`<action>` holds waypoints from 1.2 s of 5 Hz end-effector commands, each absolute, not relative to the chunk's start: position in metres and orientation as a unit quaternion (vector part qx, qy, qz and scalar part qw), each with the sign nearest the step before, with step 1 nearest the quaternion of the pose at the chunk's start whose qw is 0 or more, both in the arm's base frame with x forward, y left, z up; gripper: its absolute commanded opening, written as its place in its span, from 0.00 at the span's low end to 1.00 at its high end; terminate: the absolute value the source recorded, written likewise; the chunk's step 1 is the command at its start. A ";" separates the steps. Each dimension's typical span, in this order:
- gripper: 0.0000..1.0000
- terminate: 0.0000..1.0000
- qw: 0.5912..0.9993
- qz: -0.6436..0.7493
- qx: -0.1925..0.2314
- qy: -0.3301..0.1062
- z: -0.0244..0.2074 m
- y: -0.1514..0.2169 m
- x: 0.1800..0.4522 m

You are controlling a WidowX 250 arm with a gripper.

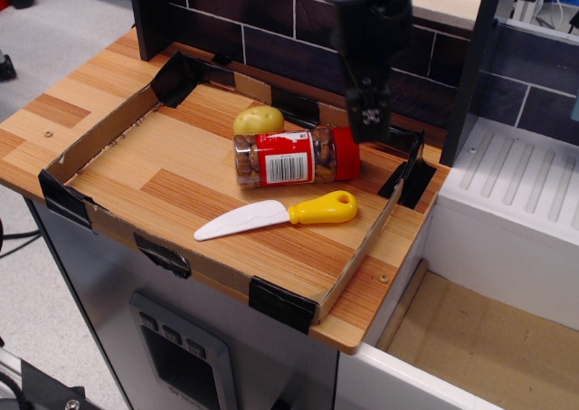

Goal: Upright basil bottle

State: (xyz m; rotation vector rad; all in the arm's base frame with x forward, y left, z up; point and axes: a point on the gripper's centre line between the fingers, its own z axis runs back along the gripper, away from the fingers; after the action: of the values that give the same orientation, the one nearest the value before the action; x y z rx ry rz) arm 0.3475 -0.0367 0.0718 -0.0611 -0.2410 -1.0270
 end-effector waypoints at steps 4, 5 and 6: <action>1.00 0.00 0.892 -0.440 0.043 -0.094 0.043 -0.039 0.344; 1.00 0.00 0.892 -0.439 0.054 -0.088 0.033 -0.035 0.343; 1.00 0.00 0.891 -0.440 0.065 -0.090 0.027 -0.036 0.346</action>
State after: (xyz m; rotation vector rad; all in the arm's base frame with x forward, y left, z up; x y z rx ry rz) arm 0.3576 -0.0297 0.0136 0.1188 -0.1481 -0.9104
